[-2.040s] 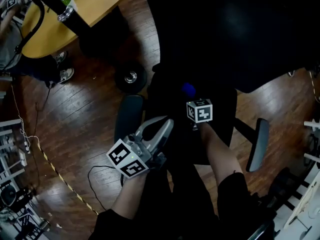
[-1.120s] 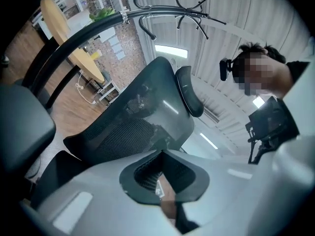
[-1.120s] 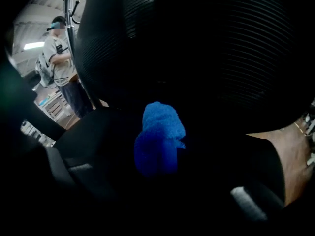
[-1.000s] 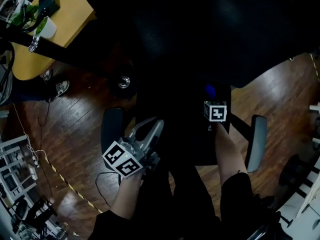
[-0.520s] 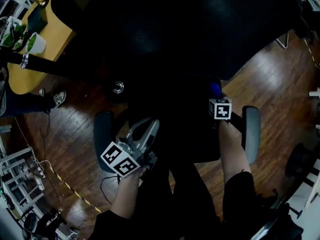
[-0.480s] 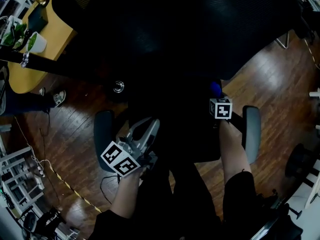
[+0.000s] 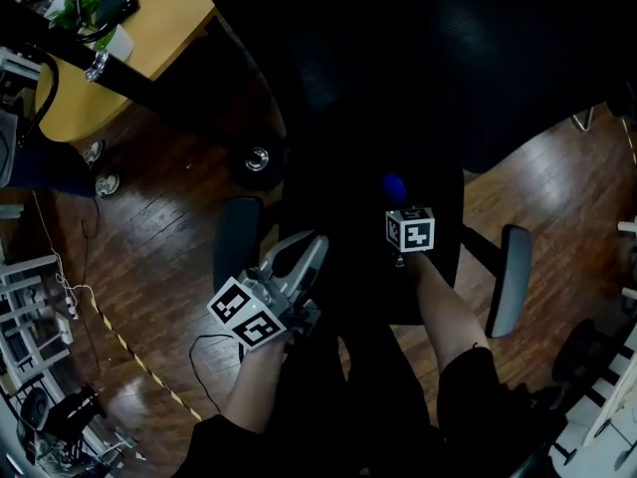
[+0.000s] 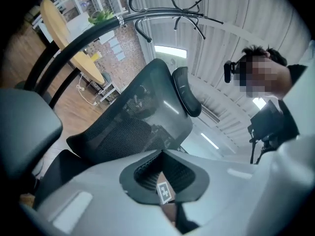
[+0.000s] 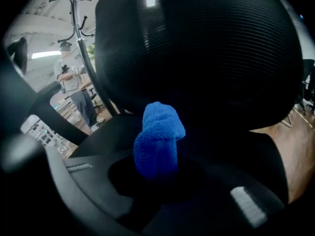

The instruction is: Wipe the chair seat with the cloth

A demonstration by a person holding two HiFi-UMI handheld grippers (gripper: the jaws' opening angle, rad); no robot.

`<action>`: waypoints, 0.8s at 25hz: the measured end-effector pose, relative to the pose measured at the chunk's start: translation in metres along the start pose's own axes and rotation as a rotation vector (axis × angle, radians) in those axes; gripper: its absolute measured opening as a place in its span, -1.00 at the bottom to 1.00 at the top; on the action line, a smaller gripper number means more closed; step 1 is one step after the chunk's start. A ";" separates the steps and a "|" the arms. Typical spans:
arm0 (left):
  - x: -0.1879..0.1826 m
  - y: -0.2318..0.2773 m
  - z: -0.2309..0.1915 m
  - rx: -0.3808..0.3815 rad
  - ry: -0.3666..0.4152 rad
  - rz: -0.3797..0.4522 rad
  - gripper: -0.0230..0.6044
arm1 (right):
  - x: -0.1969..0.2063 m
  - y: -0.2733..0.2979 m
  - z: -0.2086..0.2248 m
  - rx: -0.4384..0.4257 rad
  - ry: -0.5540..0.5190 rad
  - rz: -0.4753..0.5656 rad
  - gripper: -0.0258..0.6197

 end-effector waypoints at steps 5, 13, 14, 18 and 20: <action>-0.013 -0.030 -0.012 -0.032 -0.003 0.034 -0.93 | -0.014 0.078 -0.110 -0.199 -0.064 -0.030 -0.81; -0.010 -0.038 -0.018 -0.026 -0.011 0.046 -0.93 | -0.003 0.115 -0.178 -0.269 -0.095 -0.066 -0.81; -0.010 -0.039 -0.018 -0.025 -0.010 0.046 -0.93 | -0.002 0.115 -0.176 -0.271 -0.106 -0.054 -0.81; -0.008 -0.037 -0.020 -0.009 -0.014 0.035 -0.93 | 0.011 0.103 -0.142 -0.181 -0.119 -0.057 -0.81; -0.009 -0.034 -0.017 0.015 -0.010 0.022 -0.93 | 0.025 0.088 -0.113 -0.094 -0.107 -0.072 -0.81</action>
Point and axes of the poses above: the fingertips, and each gripper's own axes: y forward along the fingers, z to its right, x out of its underside, the point moved 5 cm from there along -y, backward along the fingers, and after that the axes turned 14 degrees about -x, right-handed, at the moved point
